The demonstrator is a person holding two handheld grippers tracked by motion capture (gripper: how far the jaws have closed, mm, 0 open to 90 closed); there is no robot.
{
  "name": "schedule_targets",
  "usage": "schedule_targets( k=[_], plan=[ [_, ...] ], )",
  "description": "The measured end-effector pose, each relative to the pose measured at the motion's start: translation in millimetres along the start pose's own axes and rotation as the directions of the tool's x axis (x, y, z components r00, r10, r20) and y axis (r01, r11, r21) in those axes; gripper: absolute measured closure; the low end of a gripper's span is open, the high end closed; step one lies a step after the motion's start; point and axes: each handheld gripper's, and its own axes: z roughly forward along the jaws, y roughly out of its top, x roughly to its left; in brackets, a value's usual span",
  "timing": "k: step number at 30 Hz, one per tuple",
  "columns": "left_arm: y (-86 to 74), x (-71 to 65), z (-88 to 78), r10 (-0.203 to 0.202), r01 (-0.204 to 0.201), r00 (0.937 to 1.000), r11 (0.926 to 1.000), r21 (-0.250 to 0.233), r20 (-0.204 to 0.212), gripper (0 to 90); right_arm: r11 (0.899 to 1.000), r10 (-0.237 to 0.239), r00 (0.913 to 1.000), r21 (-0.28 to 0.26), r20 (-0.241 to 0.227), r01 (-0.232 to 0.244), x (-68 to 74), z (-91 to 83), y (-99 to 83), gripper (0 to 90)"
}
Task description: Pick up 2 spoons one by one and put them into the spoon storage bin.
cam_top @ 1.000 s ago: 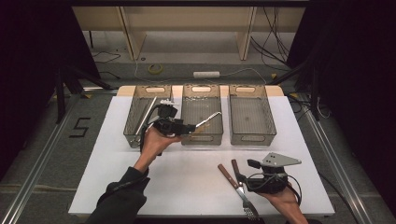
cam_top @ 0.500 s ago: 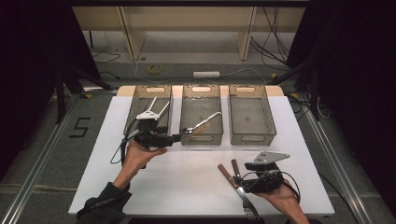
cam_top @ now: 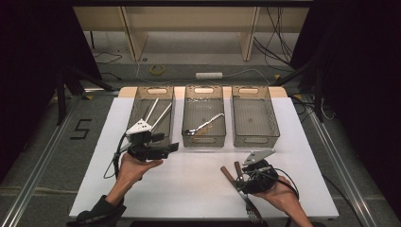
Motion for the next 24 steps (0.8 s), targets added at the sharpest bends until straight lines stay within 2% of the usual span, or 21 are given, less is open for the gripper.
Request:
schedule_targets(
  k=[3, 5, 7, 12, 13, 19, 24],
  plan=[
    [-3.1, -0.7, -3.5, 0.003, -0.004, 1.0, 0.9997, -0.023, -0.005, 21.4, 0.999, -0.023, 0.9997, 0.023, 0.003, 0.022, 0.2, 2.4, 3.2, 41.7],
    [-4.9, 0.1, -5.2, 0.004, -0.004, 1.0, 0.9997, -0.025, 0.001, 21.0, 0.999, -0.009, 1.0, 0.041, -0.003, 0.009, 0.4, 3.5, 4.7, 41.7],
    [-8.1, 0.5, -6.8, 0.008, -0.008, 1.0, 0.9997, -0.021, 0.005, 20.4, 0.998, -0.018, 0.9998, 0.06, -0.01, 0.018, -0.9, 5.8, 5.9, 41.6],
    [-15.7, 2.5, -14.6, 0.041, -0.041, 0.999, 0.9991, -0.011, -0.018, 19.5, 0.996, -0.017, 0.9997, 0.085, -0.019, 0.019, -1.0, 9.0, 8.9, 41.3],
    [-17.8, 3.2, -17.4, 0.044, -0.044, 0.9988, 0.9989, -0.017, -0.02, 19.4, 0.996, -0.028, 0.9994, 0.089, -0.023, 0.03, -1.1, 9.9, 9.6, 41.1],
    [-25.4, 5.2, -29.1, 0.042, -0.043, 0.9991, 0.9984, -0.037, -0.008, 19.3, 0.993, -0.018, 0.9988, 0.12, -0.045, 0.023, 2.4, 15.3, 14.4, 39.1],
    [-28.2, 3.1, -34.7, 0.065, -0.066, 0.9978, 0.9964, -0.053, -0.015, 19.1, 0.989, -0.018, 0.9981, 0.144, -0.058, 0.027, 2.3, 19.7, 18.7, 38.1]
  ],
)
